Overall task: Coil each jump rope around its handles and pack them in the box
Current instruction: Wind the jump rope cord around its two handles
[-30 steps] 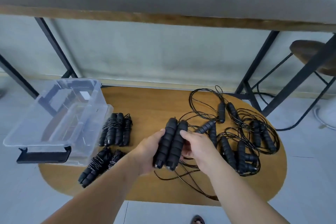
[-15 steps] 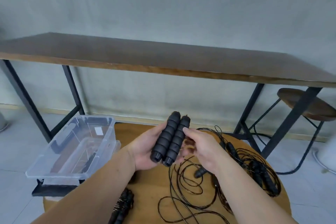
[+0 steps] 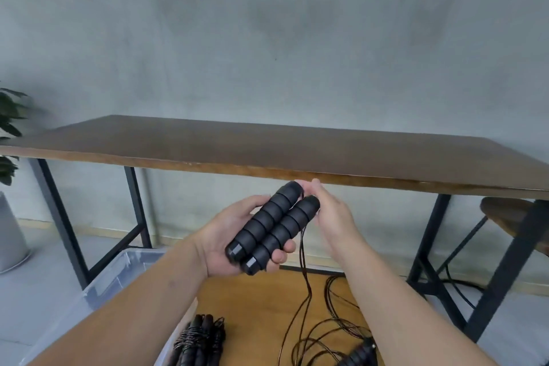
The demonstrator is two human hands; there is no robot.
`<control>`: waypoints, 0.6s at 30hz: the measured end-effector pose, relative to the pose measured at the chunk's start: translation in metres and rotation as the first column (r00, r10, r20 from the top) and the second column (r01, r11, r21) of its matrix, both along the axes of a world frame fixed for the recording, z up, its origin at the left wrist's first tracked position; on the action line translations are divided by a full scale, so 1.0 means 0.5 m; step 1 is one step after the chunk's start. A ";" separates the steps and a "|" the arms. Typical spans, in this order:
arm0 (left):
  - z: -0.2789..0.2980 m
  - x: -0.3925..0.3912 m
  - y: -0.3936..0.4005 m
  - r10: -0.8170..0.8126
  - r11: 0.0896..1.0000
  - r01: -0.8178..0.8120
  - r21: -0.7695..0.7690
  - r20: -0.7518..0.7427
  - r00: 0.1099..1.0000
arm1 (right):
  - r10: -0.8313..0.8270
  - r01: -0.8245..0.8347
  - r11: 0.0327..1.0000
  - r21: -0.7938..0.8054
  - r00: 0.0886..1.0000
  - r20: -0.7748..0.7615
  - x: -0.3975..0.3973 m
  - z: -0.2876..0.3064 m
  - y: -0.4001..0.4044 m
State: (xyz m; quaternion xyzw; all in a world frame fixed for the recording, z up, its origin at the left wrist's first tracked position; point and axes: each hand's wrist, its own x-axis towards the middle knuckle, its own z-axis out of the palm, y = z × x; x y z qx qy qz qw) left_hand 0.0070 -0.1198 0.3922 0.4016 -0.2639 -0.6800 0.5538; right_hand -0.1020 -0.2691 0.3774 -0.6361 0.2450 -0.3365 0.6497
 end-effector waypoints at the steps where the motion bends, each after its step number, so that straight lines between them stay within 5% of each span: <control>1: 0.008 0.004 -0.007 0.008 1.000 -0.008 -0.011 0.007 1.000 | 0.038 -0.044 0.991 0.125 0.998 0.049 0.013 0.002 -0.009; 4: 0.015 0.027 -0.025 0.092 0.995 -0.092 -0.022 0.000 0.996 | 0.061 -0.099 0.940 0.327 0.990 0.126 0.042 -0.013 -0.031; 10: -0.014 0.058 -0.038 0.292 0.956 -0.292 -0.015 0.040 0.956 | 0.179 -0.168 0.933 0.317 0.984 -0.005 0.070 -0.061 -0.017; 18: -0.061 0.130 -0.080 0.455 0.880 -0.475 -0.002 0.287 0.843 | 0.186 -0.264 0.960 -0.097 0.854 -0.486 0.134 -0.098 0.031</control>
